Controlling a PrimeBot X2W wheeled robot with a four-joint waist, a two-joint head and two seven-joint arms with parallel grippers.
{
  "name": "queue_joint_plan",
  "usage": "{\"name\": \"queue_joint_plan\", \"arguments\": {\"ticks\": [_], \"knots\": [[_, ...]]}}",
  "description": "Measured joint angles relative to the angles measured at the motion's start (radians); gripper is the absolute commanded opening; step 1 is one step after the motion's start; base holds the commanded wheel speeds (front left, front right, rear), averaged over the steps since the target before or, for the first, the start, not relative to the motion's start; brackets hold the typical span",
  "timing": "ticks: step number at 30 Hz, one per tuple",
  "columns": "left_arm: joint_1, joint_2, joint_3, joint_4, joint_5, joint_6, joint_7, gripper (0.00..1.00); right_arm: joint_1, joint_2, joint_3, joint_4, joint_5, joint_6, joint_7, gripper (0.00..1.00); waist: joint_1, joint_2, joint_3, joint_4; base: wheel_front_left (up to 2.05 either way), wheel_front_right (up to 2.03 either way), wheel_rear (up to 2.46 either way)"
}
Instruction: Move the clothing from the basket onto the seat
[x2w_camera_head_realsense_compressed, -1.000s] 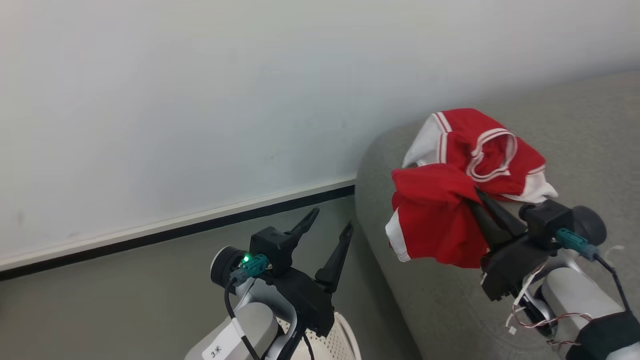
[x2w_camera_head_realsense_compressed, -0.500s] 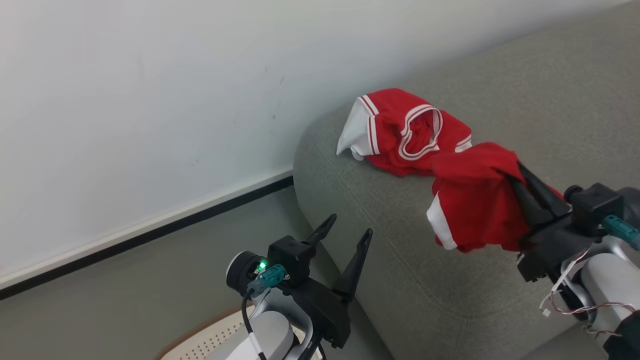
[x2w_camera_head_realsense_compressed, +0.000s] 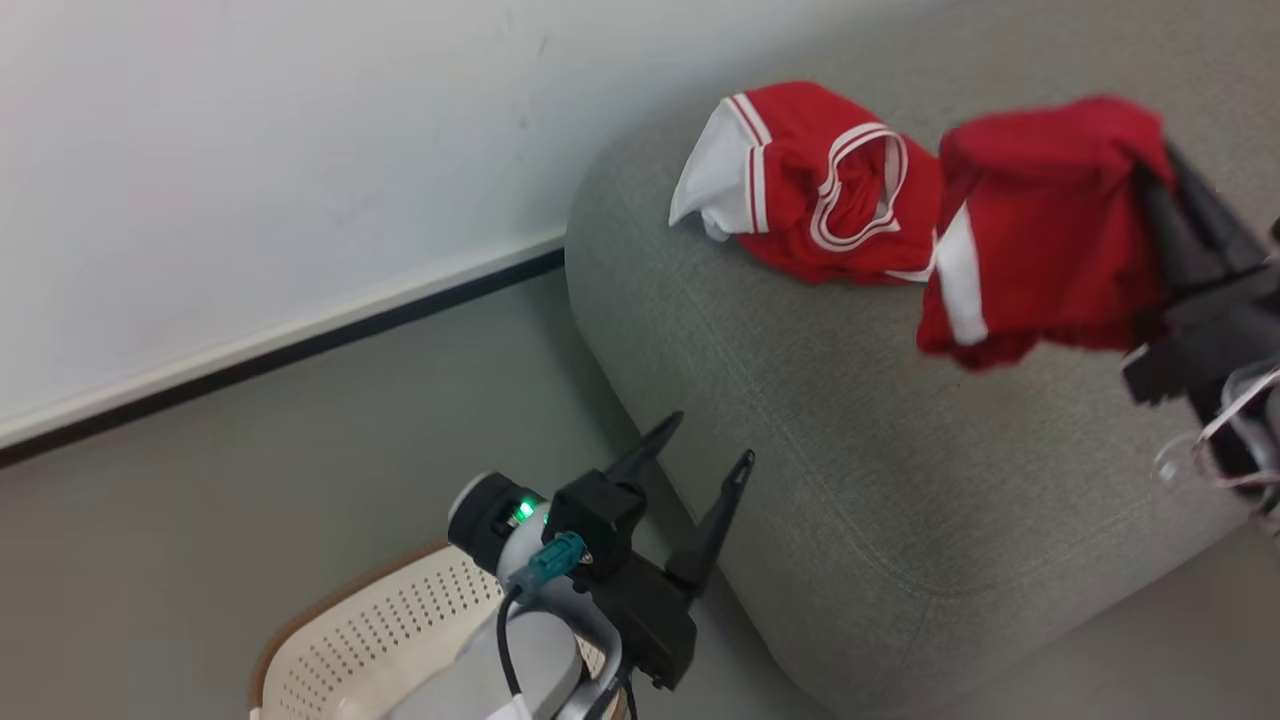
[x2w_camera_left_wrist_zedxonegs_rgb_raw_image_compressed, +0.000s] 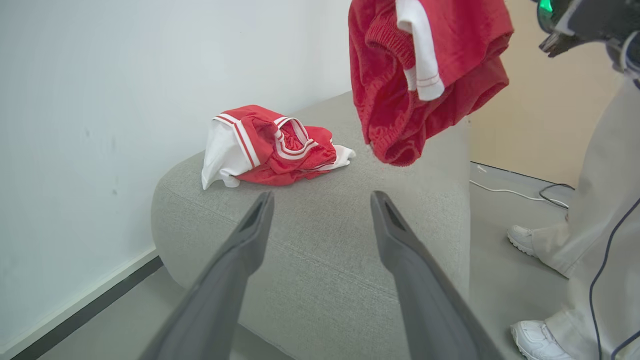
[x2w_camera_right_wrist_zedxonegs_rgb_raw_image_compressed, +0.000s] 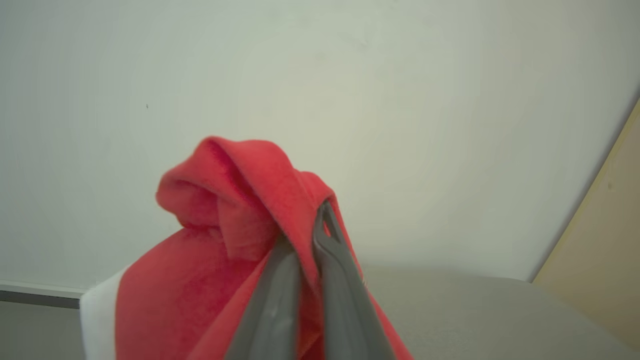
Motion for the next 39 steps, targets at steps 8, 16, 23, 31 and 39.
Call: {"name": "queue_joint_plan", "arguments": {"ticks": [8, 16, 23, 31, 39], "knots": [[-0.069, 0.063, -0.013, -0.073, 0.074, 0.009, 0.02, 1.0, -0.214, -0.055, -0.095, 0.077, 0.024, -0.008, 0.021, 0.0, 0.0001, 0.0, 0.118, 0.046, 0.0, 0.0, 0.0], [-0.135, 0.083, -0.013, -0.148, 0.109, 0.01, 0.047, 1.0, -0.395, -0.07, -0.13, 0.187, 0.044, -0.008, 0.059, 0.0, 0.0002, 0.0001, 0.23, 0.1, 0.0, 0.0, 0.0], [-0.184, 0.092, -0.007, -0.203, 0.15, 0.018, 0.062, 1.0, -0.511, -0.08, -0.15, 0.284, 0.035, -0.027, 0.072, 0.0, 0.0002, 0.0001, 0.335, 0.141, 0.0, 0.0, 0.0], [-0.223, 0.107, 0.001, -0.218, 0.172, 0.018, 0.072, 1.0, -0.48, -0.003, -0.139, 0.427, 0.044, -0.052, 0.069, 0.0, 0.0002, 0.0002, 0.452, 0.174, 0.0, 0.0, 0.0], [-0.223, 0.133, 0.013, -0.194, 0.176, 0.019, 0.071, 1.0, -0.446, 0.094, -0.114, 0.538, 0.056, -0.042, 0.04, 0.0, 0.0001, 0.0002, 0.51, 0.186, 0.0, 0.0, 0.0]]}}
